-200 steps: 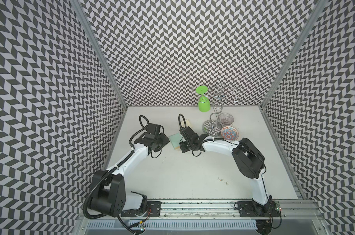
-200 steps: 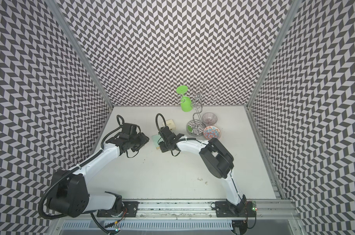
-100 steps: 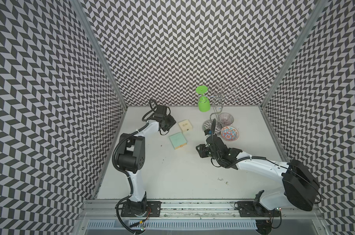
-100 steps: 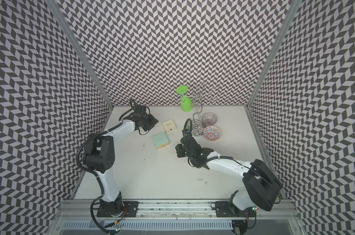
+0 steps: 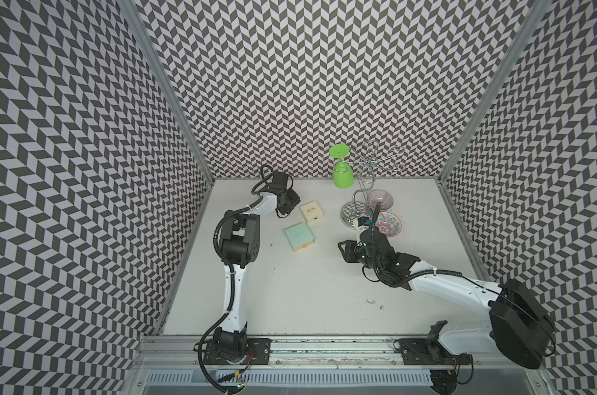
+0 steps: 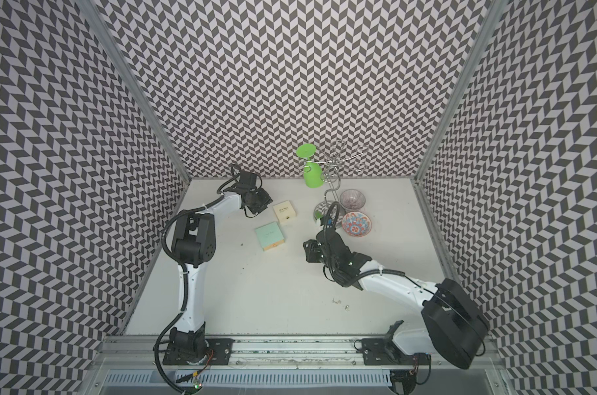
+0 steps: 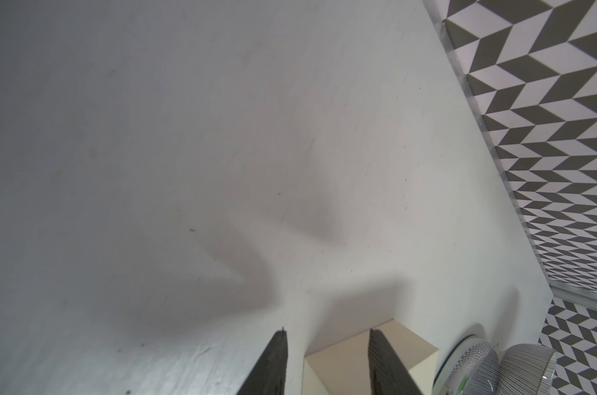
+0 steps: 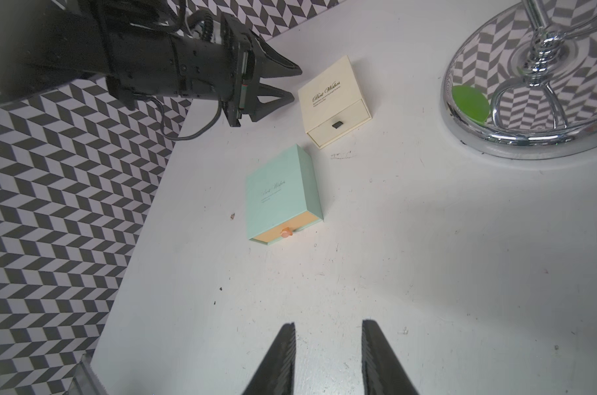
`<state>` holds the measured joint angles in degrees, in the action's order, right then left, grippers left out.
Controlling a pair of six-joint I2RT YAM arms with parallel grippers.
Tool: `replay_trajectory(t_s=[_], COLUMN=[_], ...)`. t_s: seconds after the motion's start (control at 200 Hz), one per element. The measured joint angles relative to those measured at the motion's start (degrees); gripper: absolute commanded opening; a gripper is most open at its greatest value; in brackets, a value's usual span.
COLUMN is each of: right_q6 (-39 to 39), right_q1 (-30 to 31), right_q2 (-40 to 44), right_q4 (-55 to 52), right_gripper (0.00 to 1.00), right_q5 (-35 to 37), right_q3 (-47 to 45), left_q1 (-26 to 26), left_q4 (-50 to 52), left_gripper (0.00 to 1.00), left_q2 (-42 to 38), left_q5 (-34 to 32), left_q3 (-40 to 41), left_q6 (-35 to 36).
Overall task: Take out the earrings from the drawer-style jewelry box
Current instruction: Move the jewelry box to the center of the board.
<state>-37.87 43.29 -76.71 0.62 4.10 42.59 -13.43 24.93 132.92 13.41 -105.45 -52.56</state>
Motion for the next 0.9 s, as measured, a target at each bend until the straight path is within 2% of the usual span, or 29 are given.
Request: replay_trajectory(t_s=[0.305, 0.631, 0.901], right_q6=[-0.2, -0.2, -0.1], right_q1=[-0.5, -2.4, -6.6], right_q2=[1.4, 5.5, 7.0], right_q4=[-0.2, -0.5, -0.6], right_gripper=[0.33, 0.33, 0.33], right_q5=[0.0, 2.2, 4.1], right_q3=[-1.8, -3.4, -6.0], left_q1=[-3.8, -7.6, -13.8], left_q4=[-0.8, -1.0, -4.9], left_gripper=[0.36, 0.35, 0.34], left_q2=[1.7, 2.0, -3.4], left_q5=[0.9, 1.3, 1.0], left_q3=[-1.3, -1.2, 8.9], left_q6=[0.9, 7.5, 10.4])
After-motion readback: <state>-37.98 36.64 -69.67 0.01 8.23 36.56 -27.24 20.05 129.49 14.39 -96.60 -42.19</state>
